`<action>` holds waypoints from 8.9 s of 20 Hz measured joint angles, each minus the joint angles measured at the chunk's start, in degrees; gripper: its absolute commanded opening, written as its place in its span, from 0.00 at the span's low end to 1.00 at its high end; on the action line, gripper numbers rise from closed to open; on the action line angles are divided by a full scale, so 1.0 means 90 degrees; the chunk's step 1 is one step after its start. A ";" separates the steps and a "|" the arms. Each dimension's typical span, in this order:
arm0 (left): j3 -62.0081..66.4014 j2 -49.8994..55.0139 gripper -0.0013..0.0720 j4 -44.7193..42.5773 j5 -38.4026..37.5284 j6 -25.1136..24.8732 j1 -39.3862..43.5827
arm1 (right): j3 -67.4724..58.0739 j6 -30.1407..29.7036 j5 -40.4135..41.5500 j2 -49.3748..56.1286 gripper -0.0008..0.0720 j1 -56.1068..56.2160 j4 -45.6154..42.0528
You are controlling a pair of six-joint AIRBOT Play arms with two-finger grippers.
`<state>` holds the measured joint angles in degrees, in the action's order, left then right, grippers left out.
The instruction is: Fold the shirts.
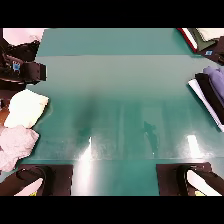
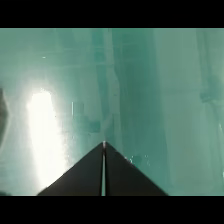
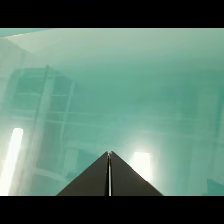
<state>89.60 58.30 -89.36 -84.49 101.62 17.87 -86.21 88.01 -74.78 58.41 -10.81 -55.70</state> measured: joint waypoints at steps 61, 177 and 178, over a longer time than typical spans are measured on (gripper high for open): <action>-0.1554 0.0602 0.05 -0.0884 0.1909 -0.0896 -0.1180 | 0.0000 0.0000 -0.0695 -0.0015 0.03 0.0112 0.0019; -0.1265 0.0185 0.05 -0.0585 0.3347 -0.0457 0.1088 | -0.1671 -0.0262 0.0505 0.1613 0.03 0.1389 -0.1491; -0.1324 0.0398 0.05 -0.0593 0.3412 -0.0432 0.1035 | -0.1671 -0.0274 0.0646 0.1950 0.03 0.1535 -0.1574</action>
<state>77.69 61.89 -94.70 -53.78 97.73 27.18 -101.25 85.54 -68.97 75.96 3.01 -69.87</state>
